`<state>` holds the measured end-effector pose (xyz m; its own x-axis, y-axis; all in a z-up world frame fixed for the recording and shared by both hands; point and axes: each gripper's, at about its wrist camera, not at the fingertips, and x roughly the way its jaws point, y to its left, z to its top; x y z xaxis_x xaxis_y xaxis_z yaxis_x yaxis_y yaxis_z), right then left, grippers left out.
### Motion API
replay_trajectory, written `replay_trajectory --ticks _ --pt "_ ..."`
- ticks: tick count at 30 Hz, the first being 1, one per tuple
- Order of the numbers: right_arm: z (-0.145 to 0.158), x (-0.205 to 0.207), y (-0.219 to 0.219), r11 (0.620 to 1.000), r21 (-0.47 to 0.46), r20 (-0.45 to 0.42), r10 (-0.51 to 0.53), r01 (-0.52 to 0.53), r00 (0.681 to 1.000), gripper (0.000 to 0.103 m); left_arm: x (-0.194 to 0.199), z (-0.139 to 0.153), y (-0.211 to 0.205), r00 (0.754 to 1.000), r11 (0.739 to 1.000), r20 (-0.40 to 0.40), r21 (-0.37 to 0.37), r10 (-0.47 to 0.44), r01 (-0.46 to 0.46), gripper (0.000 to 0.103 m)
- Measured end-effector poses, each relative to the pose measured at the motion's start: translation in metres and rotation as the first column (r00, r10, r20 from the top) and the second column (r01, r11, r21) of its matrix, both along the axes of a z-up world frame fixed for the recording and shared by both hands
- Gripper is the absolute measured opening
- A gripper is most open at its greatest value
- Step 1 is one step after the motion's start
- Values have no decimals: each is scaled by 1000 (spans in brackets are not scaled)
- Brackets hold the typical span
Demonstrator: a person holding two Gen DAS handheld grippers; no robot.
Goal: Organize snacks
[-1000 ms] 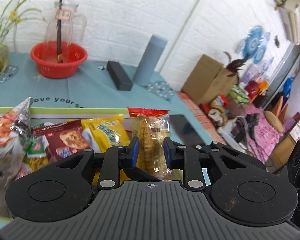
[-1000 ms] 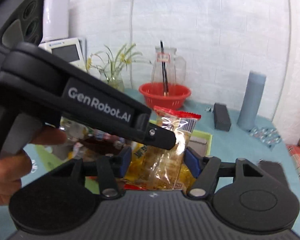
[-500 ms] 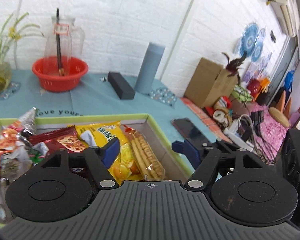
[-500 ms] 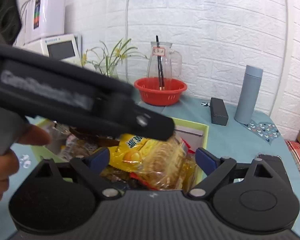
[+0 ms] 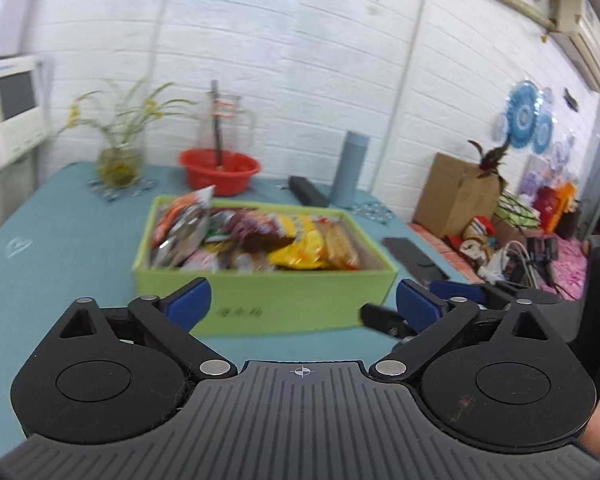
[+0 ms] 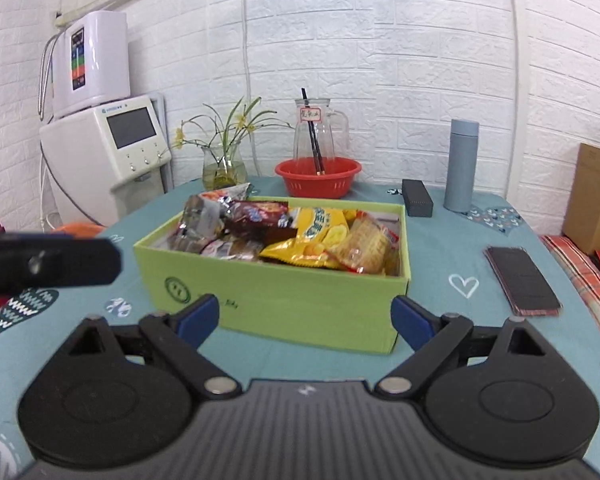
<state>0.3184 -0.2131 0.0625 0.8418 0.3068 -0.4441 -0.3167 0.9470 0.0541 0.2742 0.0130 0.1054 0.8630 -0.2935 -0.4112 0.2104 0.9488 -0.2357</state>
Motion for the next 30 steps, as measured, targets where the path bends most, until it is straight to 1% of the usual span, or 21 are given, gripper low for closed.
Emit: replay_trajectory --ticks 2,6,8,12,14,19,21,26,30 --pt "-1 -24 3 1000 0 5 -26 26 1000 92 -22 -9 8 999 999 -10 -6 46 -46 92" --pt "-11 -64 8 996 -7 8 -94 94 996 92 -60 -30 14 992 992 -15 25 125 -125 92" --pt "-17 -88 11 991 7 16 -136 136 991 92 -76 -42 16 987 987 -28 37 161 -160 91" --pt "-30 -144 14 967 41 57 -252 250 966 92 -103 -65 15 984 985 -57 51 170 -167 90" --pt "-36 -167 16 958 44 67 -286 284 956 93 -115 -75 13 982 984 -80 57 173 -169 90" --pt "-46 -207 24 966 -22 96 -255 258 962 93 -146 -91 5 976 975 -81 107 203 -194 89" --pt "-50 -218 24 966 -38 101 -250 255 963 93 -157 -93 3 976 974 -76 115 204 -195 88" --pt "-55 -242 13 965 -3 61 -260 261 964 93 -186 -89 -1 982 978 -45 107 183 -177 85" --pt "-57 -269 3 961 17 52 -275 274 960 93 -215 -78 -8 987 980 13 115 162 -162 81"
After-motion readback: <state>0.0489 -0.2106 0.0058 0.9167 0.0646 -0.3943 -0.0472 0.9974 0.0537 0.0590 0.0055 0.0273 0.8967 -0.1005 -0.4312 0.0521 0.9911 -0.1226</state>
